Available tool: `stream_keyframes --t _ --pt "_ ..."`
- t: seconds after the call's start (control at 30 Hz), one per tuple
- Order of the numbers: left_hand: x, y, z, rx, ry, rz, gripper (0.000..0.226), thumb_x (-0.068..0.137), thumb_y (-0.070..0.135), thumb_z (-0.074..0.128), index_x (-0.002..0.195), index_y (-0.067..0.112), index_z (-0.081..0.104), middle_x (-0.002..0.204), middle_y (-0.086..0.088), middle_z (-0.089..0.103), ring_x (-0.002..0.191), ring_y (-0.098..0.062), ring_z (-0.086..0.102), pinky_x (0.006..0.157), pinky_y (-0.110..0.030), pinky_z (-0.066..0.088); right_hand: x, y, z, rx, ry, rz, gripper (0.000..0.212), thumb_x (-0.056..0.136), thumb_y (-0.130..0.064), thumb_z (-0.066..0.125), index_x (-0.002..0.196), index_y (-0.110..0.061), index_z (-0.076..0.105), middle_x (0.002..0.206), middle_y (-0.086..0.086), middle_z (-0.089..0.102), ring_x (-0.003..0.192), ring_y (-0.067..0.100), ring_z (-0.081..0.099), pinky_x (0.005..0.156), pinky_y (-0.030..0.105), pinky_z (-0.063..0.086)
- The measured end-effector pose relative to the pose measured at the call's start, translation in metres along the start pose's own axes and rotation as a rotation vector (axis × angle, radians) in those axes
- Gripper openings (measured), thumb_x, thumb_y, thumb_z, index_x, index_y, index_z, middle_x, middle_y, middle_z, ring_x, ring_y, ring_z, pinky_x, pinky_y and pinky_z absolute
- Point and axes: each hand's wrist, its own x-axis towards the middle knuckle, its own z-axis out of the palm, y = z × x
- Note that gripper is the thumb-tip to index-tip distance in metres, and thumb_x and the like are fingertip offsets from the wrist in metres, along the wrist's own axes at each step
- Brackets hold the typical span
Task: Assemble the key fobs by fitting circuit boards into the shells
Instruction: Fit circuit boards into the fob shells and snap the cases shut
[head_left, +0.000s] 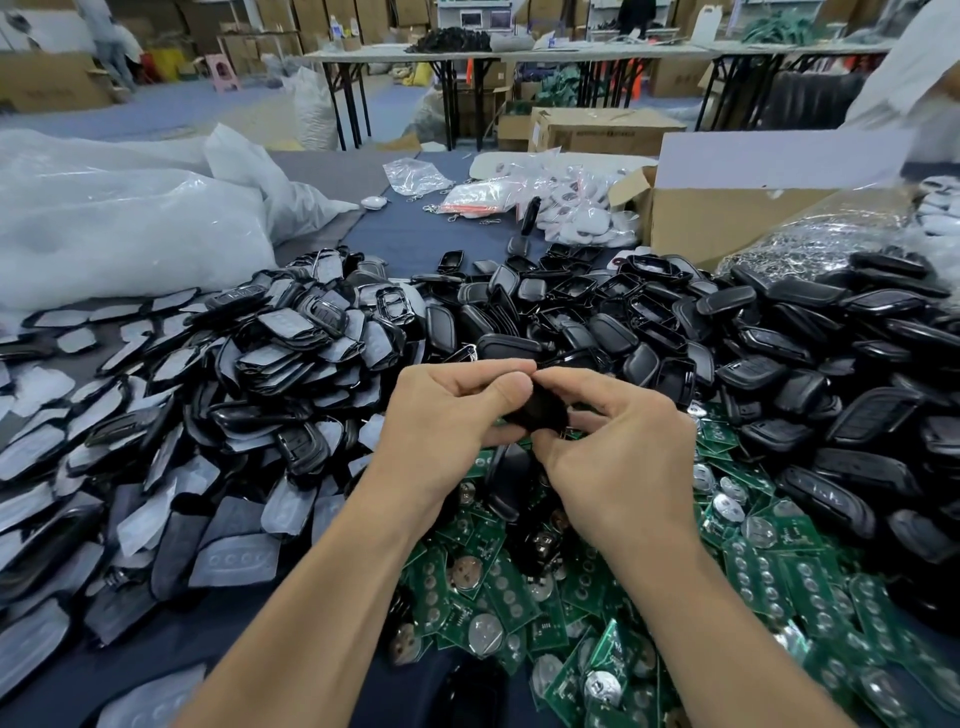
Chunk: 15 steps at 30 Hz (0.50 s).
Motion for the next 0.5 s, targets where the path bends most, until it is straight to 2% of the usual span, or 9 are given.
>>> stream_keyframes --t 0.1,0.17,0.23,0.3,0.37,0.43,0.5 --pt "0.0011 0.0009 0.0009 -0.008 0.064 0.031 0.033 0.096 0.003 0.071 0.083 0.03 0.085 0.085 -0.005 0.081 0.083 -0.016 0.079 0.067 -0.023 0.062 -0.0017 -0.0026 0.0031 -0.1 0.056 -0.069 0.07 0.07 -0.004 0.083 0.122 -0.047 0.065 0.093 -0.034 0.067 0.093 -0.018 0.062 0.088 0.009 0.052" --pt "0.0013 0.0022 0.0002 -0.049 0.076 0.019 0.035 0.096 0.001 0.068 0.082 0.028 0.086 0.085 -0.008 0.081 0.082 -0.021 0.08 0.066 -0.024 0.062 -0.001 -0.0022 0.0041 -0.108 0.058 -0.087 0.065 0.072 -0.004 0.083 0.122 -0.043 0.069 0.093 -0.043 0.059 0.095 -0.021 0.06 0.093 0.01 0.052" --pt "0.0015 0.0014 -0.001 -0.078 0.077 -0.005 0.036 0.097 0.0 0.067 0.082 0.026 0.086 0.084 -0.011 0.081 0.081 -0.023 0.08 0.066 -0.024 0.062 -0.0008 -0.0026 0.0034 -0.113 0.025 -0.097 0.071 0.074 -0.005 0.081 0.127 -0.047 0.061 0.081 -0.055 0.051 0.09 -0.027 0.057 0.091 0.003 0.047" --pt "0.001 0.0007 -0.0011 -0.096 0.075 -0.022 0.036 0.097 -0.001 0.066 0.081 0.025 0.086 0.084 -0.01 0.081 0.079 -0.022 0.079 0.065 -0.025 0.062 -0.0015 -0.0015 0.0014 -0.129 0.017 -0.117 0.077 0.073 -0.005 0.079 0.13 -0.049 0.054 0.074 -0.055 0.049 0.084 -0.03 0.055 0.086 -0.002 0.044" --pt "0.0007 -0.0002 0.0001 -0.089 0.082 -0.021 0.038 0.096 -0.003 0.067 0.079 0.026 0.086 0.083 -0.009 0.081 0.078 -0.021 0.078 0.065 -0.025 0.062 -0.0005 0.0025 0.0003 -0.138 0.02 -0.122 0.063 0.072 -0.004 0.08 0.121 -0.042 0.07 0.074 -0.045 0.057 0.076 -0.027 0.057 0.085 0.002 0.048" --pt "0.001 -0.0013 0.0019 -0.067 0.098 -0.004 0.039 0.094 -0.004 0.067 0.076 0.026 0.085 0.08 -0.008 0.08 0.076 -0.019 0.077 0.065 -0.025 0.061 0.0005 0.0046 0.0006 -0.135 0.024 -0.107 0.056 0.072 -0.002 0.081 0.115 -0.037 0.076 0.082 -0.035 0.067 0.076 -0.028 0.056 0.086 0.005 0.049" --pt "0.0014 -0.0015 0.0035 -0.056 0.118 0.014 0.04 0.093 -0.005 0.068 0.075 0.026 0.085 0.077 -0.007 0.079 0.074 -0.018 0.076 0.063 -0.025 0.061 0.0004 0.0029 0.0013 -0.121 0.016 -0.11 0.063 0.072 -0.001 0.08 0.12 -0.041 0.07 0.089 -0.047 0.064 0.078 -0.029 0.056 0.084 0.005 0.049"
